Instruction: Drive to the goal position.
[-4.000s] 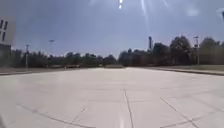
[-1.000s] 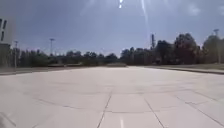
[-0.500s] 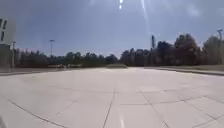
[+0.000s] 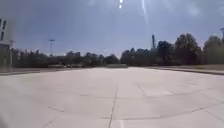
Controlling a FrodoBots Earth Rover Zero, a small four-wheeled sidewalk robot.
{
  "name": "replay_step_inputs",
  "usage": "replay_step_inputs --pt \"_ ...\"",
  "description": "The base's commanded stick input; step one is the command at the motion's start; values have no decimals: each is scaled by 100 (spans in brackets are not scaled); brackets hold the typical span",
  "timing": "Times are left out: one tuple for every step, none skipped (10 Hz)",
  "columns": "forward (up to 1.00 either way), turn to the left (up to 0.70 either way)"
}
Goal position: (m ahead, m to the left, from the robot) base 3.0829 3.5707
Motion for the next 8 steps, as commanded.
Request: replay_step_inputs --pt "61 0" --pt "41 0" --pt "18 0" --pt "0 0" --pt "0 0" --pt "0 0" --pt "0 0" --pt "12 0"
